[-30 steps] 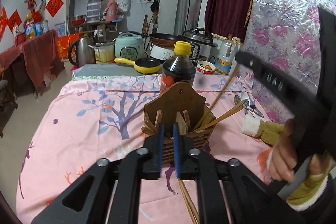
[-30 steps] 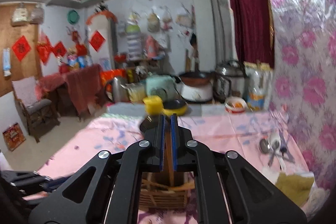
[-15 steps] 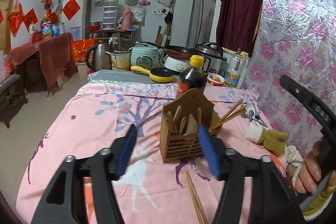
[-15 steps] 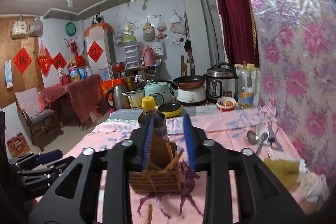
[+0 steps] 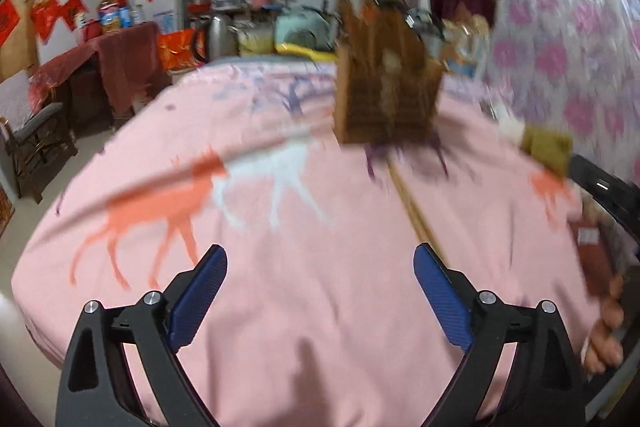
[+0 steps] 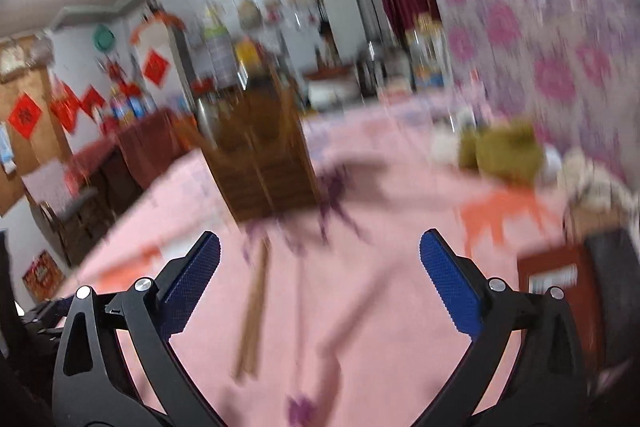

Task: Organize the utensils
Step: 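Move both open grippers back down to the last loose chopsticks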

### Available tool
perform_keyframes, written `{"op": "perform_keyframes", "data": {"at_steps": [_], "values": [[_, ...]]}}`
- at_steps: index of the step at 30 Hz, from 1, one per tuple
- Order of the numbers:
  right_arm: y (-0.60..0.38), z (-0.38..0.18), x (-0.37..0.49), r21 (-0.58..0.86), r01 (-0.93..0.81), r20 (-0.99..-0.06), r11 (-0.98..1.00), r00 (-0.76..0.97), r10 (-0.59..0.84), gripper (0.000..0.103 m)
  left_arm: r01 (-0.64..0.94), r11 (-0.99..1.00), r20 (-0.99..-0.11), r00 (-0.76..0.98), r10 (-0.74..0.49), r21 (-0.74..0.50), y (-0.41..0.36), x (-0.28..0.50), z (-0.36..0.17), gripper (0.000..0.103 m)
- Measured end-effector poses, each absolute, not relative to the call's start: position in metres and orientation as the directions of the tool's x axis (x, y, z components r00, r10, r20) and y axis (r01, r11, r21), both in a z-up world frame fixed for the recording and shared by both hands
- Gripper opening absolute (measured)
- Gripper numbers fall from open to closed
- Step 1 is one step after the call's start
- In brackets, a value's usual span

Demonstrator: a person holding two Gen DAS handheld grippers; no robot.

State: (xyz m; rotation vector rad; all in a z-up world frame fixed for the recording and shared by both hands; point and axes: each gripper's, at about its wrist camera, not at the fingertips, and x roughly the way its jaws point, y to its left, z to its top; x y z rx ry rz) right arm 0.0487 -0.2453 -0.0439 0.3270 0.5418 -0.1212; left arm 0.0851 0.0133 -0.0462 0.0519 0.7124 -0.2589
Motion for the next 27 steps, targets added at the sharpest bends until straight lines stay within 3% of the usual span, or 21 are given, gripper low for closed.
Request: {"op": "perform_keyframes", "data": {"at_steps": [5, 15, 21, 27], "values": [[-0.254, -0.077, 0.053, 0.245, 0.264, -0.595, 0.933, 0.801, -0.071, 0.096, 0.37, 0.929, -0.697, 0.664, -0.269, -0.007, -0.007, 0.074, -0.075, 0.093], [-0.261, -0.089, 0.055, 0.259, 0.31, -0.616, 0.915, 0.783, -0.091, 0.096, 0.483, 0.875, -0.745, 0.593, -0.305, 0.026, -0.045, 0.073, -0.097, 0.093], [-0.262, -0.09, 0.056, 0.262, 0.313, -0.617, 0.913, 0.782, -0.091, 0.096, 0.465, 0.883, -0.756, 0.597, -0.268, 0.055, -0.056, 0.085, -0.105, 0.093], [-0.263, -0.091, 0.056, 0.265, 0.313, -0.62, 0.912, 0.78, -0.087, 0.096, 0.329, 0.943, -0.751, 0.636, -0.178, 0.055, -0.027, 0.104, -0.105, 0.092]]}}
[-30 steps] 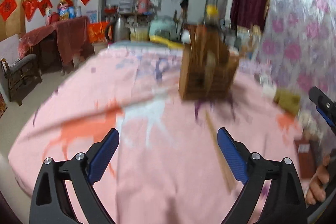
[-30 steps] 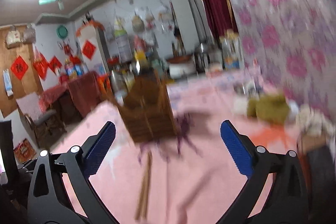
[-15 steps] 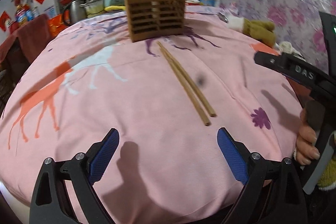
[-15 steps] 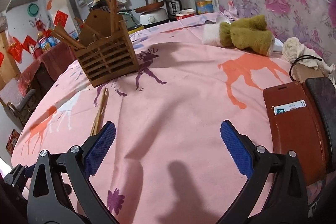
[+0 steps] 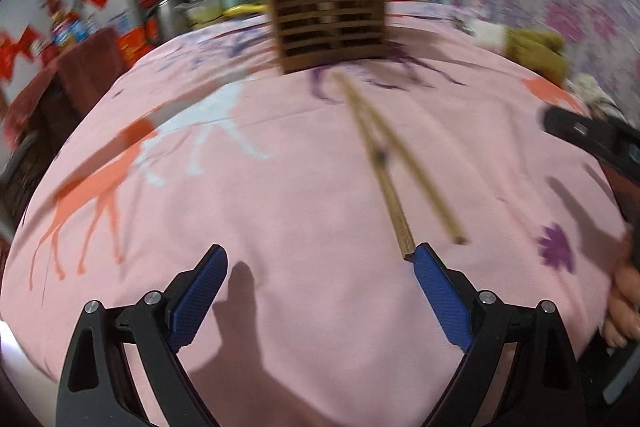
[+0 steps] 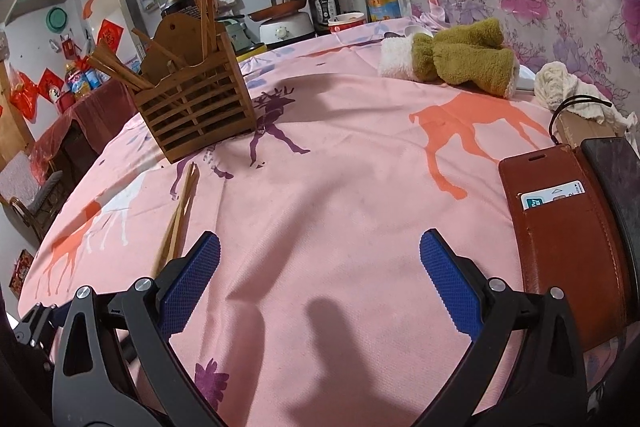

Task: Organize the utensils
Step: 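Move both open grippers back down to the last loose chopsticks, then close the left gripper on a chopstick while the right gripper grasps the other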

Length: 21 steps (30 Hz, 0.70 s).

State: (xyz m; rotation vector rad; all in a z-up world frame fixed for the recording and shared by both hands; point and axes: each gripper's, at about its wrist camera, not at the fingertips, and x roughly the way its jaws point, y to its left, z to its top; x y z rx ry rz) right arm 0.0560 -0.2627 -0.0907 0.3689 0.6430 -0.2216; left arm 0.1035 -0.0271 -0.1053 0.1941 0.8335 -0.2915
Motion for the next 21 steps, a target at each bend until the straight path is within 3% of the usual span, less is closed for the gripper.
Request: {"op": "perform_keyframes", "data": {"at_steps": [4, 9, 11, 12, 14, 21], "values": [[-0.263, -0.092, 0.057, 0.263, 0.312, -0.619, 0.913, 0.781, -0.088, 0.096, 0.31, 0.951, -0.752, 0.629, -0.196, 0.011, -0.015, 0.107, -0.103, 0.083], [-0.263, -0.091, 0.057, 0.264, 0.31, -0.62, 0.913, 0.78, -0.086, 0.096, 0.373, 0.926, -0.731, 0.647, -0.215, 0.058, -0.033, 0.096, -0.102, 0.056], [-0.263, -0.092, 0.057, 0.265, 0.309, -0.621, 0.913, 0.779, -0.084, 0.096, 0.399, 0.915, -0.728, 0.644, -0.235, 0.057, -0.039, 0.095, -0.102, 0.042], [-0.263, -0.091, 0.057, 0.265, 0.309, -0.62, 0.913, 0.78, -0.084, 0.096, 0.412, 0.91, -0.727, 0.64, -0.25, 0.049, -0.041, 0.095, -0.102, 0.026], [-0.262, -0.091, 0.057, 0.265, 0.308, -0.62, 0.914, 0.78, -0.083, 0.096, 0.414, 0.908, -0.723, 0.645, -0.247, 0.059, -0.042, 0.094, -0.103, 0.006], [-0.257, -0.091, 0.057, 0.252, 0.294, -0.612, 0.922, 0.787, -0.084, 0.096, 0.297, 0.955, -0.723, 0.662, -0.199, 0.009, -0.005, 0.103, -0.104, 0.006]]}}
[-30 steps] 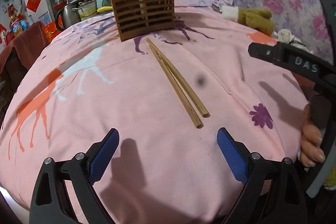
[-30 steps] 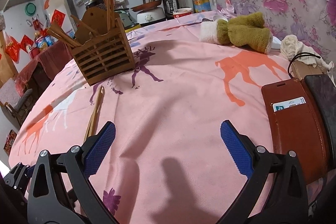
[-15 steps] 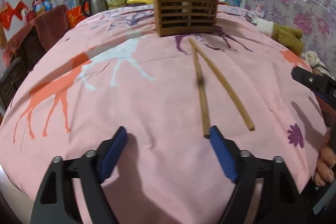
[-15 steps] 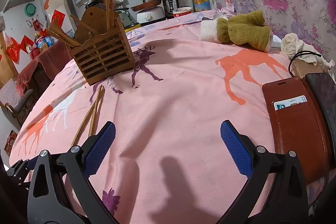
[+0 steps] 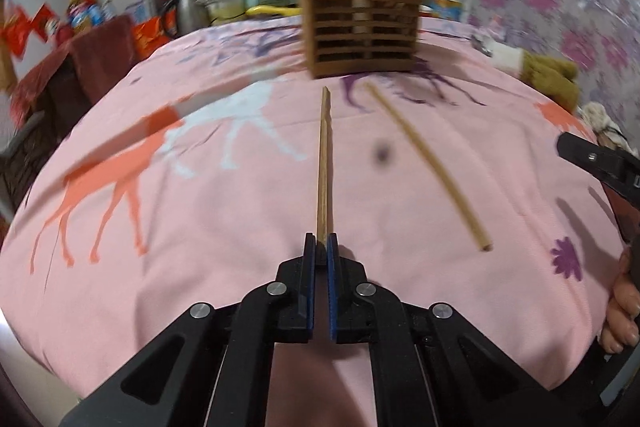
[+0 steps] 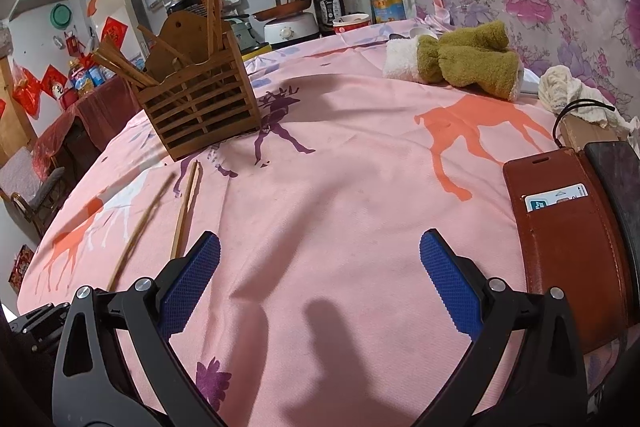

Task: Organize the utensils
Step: 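Close the left gripper on a chopstick while the right gripper grasps the other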

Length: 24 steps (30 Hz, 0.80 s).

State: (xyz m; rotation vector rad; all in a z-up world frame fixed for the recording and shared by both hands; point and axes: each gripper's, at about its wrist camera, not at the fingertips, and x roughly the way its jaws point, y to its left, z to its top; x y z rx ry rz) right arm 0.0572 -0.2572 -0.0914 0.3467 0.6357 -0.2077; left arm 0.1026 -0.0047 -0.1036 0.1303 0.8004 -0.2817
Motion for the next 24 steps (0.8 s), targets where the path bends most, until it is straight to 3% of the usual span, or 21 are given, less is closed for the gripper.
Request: {"op": "perform_keyframes", "data": {"at_steps": [5, 12, 19, 22, 23, 24], "values": [[-0.243, -0.088, 0.054, 0.215, 0.222, -0.591, 0.951, 0.805, -0.055, 0.095, 0.282, 0.959, -0.709, 0.669, -0.221, -0.034, 0.008, 0.099, -0.103, 0.006], [-0.181, -0.084, 0.044, 0.113, -0.125, -0.576, 0.986, 0.8, 0.167, 0.067, 0.235, 0.969, -0.707, 0.674, -0.217, -0.073, 0.022, 0.103, -0.102, 0.008], [-0.152, -0.101, 0.058, 0.087, -0.245, -0.67, 0.966, 0.703, 0.239, 0.046, 0.237, 0.969, -0.705, 0.676, -0.214, -0.066, 0.021, 0.102, -0.102, 0.01], [-0.153, -0.107, 0.063, 0.075, -0.215, -0.691, 0.974, 0.693, 0.206, 0.033, 0.249, 0.967, -0.702, 0.677, -0.22, -0.062, 0.018, 0.101, -0.103, 0.022], [-0.156, -0.108, 0.063, 0.062, -0.186, -0.691, 0.981, 0.701, 0.177, 0.017, 0.253, 0.966, -0.701, 0.679, -0.219, -0.057, 0.017, 0.1, -0.103, 0.026], [-0.16, -0.107, 0.064, 0.055, -0.148, -0.691, 0.987, 0.708, 0.145, 0.008, 0.256, 0.965, -0.7, 0.68, -0.218, -0.052, 0.015, 0.1, -0.103, 0.032]]}}
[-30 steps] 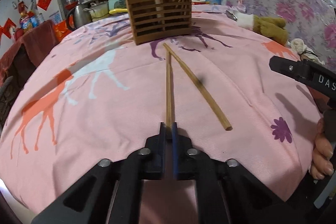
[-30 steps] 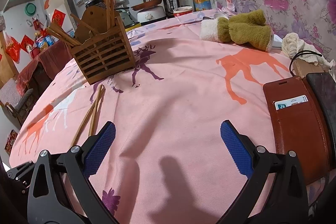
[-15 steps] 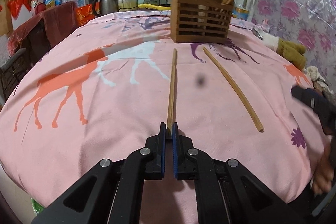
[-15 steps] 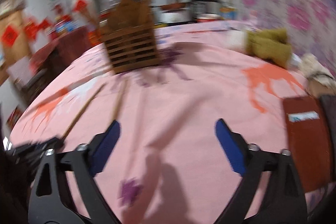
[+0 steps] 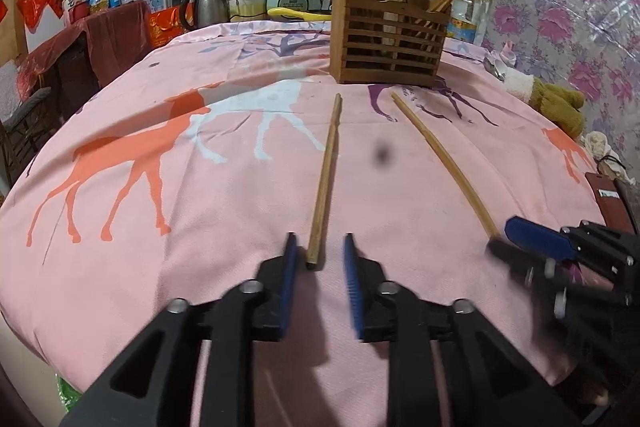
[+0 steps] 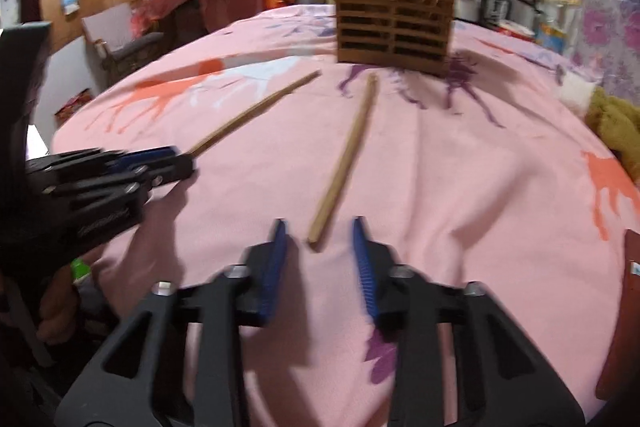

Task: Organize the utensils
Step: 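Close the left gripper on a chopstick while the right gripper grasps the other, then lift both held chopsticks and carry them up over the wooden holder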

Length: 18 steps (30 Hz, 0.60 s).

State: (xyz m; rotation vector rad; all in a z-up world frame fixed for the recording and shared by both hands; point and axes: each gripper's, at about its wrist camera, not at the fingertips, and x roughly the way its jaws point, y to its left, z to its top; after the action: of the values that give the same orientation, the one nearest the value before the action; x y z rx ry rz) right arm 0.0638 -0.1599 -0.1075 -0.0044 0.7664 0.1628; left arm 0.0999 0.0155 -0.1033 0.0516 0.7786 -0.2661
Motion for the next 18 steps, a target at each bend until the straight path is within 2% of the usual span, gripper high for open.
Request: {"op": "perform_keyframes", "data": {"at_steps": [1, 3, 8, 15, 17, 18], "values": [[-0.166, -0.108, 0.065, 0.068, -0.116, -0.691, 0.991, 0.711, 0.131, 0.008, 0.258, 0.965, -0.699, 0.682, -0.215, -0.045, 0.014, 0.099, -0.103, 0.038], [-0.175, -0.109, 0.067, 0.102, -0.093, -0.696, 0.99, 0.705, 0.138, 0.007, 0.258, 0.965, -0.697, 0.685, -0.21, -0.037, 0.013, 0.098, -0.103, 0.04], [-0.177, -0.108, 0.064, 0.109, -0.098, -0.688, 0.989, 0.711, 0.146, 0.011, 0.258, 0.965, -0.697, 0.685, -0.211, -0.038, 0.013, 0.098, -0.104, 0.04], [-0.174, -0.109, 0.066, 0.099, -0.098, -0.693, 0.99, 0.707, 0.139, 0.012, 0.258, 0.965, -0.697, 0.685, -0.213, -0.042, 0.013, 0.098, -0.104, 0.04], [-0.175, -0.11, 0.067, 0.1, -0.098, -0.693, 0.99, 0.707, 0.14, 0.011, 0.26, 0.964, -0.695, 0.684, -0.219, -0.048, 0.014, 0.098, -0.103, 0.034], [-0.175, -0.11, 0.067, 0.1, -0.097, -0.693, 0.99, 0.707, 0.14, 0.01, 0.263, 0.963, -0.695, 0.683, -0.224, -0.053, 0.014, 0.098, -0.103, 0.027]]}}
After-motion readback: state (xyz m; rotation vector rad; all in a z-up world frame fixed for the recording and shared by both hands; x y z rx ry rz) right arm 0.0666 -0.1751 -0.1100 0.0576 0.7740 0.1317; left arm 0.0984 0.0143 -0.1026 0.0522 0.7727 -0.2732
